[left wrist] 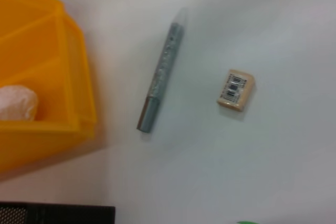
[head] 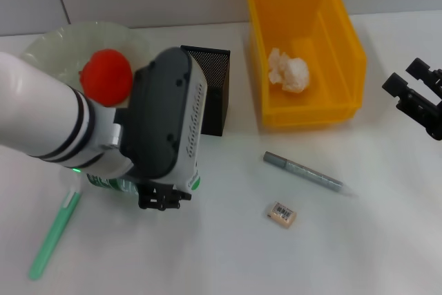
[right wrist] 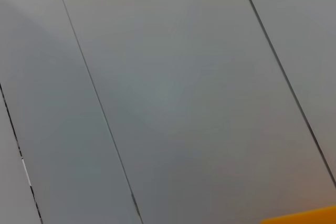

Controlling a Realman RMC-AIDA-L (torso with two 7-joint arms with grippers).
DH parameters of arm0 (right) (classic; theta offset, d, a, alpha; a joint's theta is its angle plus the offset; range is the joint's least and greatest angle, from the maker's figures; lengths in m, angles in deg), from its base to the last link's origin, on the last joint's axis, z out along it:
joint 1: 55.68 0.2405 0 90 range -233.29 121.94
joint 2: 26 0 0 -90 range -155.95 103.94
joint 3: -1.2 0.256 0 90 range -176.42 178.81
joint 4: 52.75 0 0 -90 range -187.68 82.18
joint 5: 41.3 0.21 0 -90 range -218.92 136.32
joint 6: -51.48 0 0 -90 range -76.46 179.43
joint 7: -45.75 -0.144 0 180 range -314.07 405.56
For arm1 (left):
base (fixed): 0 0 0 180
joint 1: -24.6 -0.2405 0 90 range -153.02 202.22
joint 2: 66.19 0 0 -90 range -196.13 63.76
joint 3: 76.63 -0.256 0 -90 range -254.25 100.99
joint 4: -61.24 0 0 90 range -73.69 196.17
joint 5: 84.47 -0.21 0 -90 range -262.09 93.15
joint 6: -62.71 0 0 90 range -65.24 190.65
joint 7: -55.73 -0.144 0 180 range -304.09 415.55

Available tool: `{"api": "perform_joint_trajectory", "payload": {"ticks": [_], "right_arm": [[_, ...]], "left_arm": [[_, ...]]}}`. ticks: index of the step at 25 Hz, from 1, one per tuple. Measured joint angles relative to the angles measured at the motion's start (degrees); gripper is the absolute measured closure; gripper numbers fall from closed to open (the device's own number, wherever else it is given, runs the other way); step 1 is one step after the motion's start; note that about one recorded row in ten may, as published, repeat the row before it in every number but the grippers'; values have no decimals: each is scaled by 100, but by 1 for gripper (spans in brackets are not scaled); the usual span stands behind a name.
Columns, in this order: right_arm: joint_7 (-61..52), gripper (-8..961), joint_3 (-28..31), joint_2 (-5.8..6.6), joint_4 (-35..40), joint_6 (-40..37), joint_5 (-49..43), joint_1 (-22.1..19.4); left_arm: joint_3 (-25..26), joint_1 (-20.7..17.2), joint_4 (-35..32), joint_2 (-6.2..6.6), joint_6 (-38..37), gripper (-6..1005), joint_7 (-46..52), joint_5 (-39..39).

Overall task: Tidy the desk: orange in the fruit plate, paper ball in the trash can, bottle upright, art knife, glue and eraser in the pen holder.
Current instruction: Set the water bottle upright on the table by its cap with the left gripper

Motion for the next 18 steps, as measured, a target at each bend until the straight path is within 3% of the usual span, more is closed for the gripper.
{"api": "perform_joint_trajectory", "payload": {"ticks": [18], "right_arm": [[-8,148,-1,92,22,5,0,97]], "left_arm": [[699,-348,-17,9,211,548,38,548]]}}
